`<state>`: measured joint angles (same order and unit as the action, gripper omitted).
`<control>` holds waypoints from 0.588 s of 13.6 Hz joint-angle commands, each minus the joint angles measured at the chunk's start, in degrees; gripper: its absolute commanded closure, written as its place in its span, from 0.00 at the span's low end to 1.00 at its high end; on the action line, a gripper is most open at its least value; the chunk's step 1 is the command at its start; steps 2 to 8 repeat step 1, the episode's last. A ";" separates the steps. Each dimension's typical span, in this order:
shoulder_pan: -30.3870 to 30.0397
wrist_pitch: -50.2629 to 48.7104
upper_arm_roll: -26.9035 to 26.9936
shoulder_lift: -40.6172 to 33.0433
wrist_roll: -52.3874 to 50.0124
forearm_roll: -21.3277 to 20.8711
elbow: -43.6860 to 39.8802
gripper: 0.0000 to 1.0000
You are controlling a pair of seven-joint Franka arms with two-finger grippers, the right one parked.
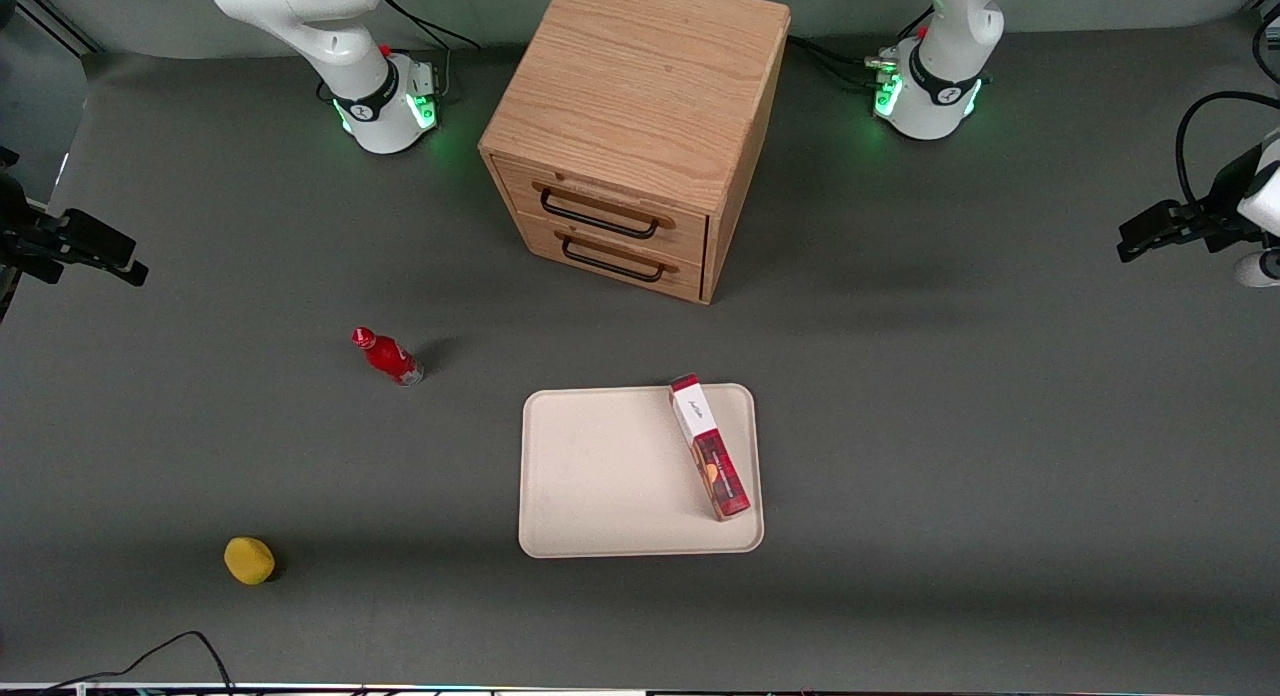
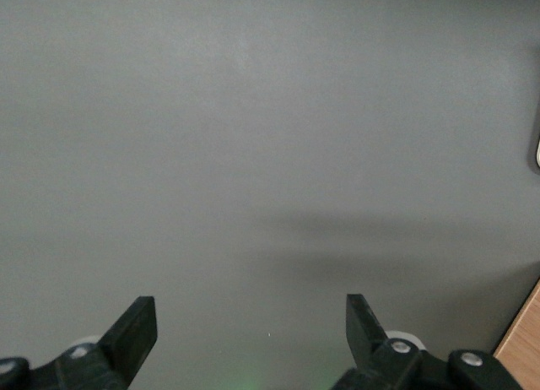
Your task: Place red cookie box on tray
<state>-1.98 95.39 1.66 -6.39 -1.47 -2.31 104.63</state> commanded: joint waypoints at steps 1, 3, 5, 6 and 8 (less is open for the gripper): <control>1.63 -1.87 0.36 -0.47 0.76 -0.86 -1.27 0.00; 1.63 -1.87 0.36 -0.47 0.76 -0.86 -1.27 0.00; 1.63 -1.87 0.36 -0.47 0.76 -0.86 -1.27 0.00; 1.63 -1.87 0.36 -0.47 0.76 -0.86 -1.27 0.00; 1.63 -1.87 0.36 -0.47 0.76 -0.86 -1.27 0.00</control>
